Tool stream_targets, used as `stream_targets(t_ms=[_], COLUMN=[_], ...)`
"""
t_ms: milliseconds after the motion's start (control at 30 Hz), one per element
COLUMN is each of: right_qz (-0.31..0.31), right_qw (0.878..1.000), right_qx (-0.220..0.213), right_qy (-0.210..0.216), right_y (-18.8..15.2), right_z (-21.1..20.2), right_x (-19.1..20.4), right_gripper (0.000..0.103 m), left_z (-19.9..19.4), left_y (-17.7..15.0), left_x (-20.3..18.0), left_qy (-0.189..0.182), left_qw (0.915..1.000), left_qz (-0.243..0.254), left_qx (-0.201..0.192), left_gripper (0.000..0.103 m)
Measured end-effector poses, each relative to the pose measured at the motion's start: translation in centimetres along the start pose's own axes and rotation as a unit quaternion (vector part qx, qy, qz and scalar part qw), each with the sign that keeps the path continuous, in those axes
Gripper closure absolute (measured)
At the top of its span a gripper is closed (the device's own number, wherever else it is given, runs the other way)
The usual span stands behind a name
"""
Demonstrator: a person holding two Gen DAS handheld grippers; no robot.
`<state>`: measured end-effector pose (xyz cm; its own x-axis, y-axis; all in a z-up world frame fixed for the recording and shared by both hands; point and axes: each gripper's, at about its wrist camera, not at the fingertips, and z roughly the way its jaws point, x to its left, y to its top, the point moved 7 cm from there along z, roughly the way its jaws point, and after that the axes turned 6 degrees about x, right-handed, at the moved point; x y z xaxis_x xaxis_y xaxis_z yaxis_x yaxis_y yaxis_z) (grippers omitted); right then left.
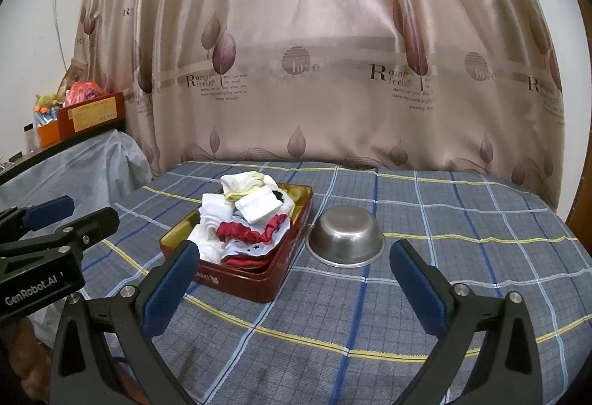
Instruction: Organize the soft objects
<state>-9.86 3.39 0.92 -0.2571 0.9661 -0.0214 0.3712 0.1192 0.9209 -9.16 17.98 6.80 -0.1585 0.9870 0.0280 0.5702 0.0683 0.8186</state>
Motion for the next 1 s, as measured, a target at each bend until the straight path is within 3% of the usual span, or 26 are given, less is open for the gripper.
stream_targets(t_ms=[1000], right_qz=[-0.006], right_qw=[1.000], right_qx=[0.009], right_qy=[0.006], right_y=[-1.1], right_z=[0.0], right_x=[0.3], right_gripper=[0.001], left_z=[2.0], left_y=[-1.0], left_x=[1.8], left_qy=[0.003], left_qw=[0.9985], left_qz=[-0.032], left_qx=[0.044], left_gripper=[0.032])
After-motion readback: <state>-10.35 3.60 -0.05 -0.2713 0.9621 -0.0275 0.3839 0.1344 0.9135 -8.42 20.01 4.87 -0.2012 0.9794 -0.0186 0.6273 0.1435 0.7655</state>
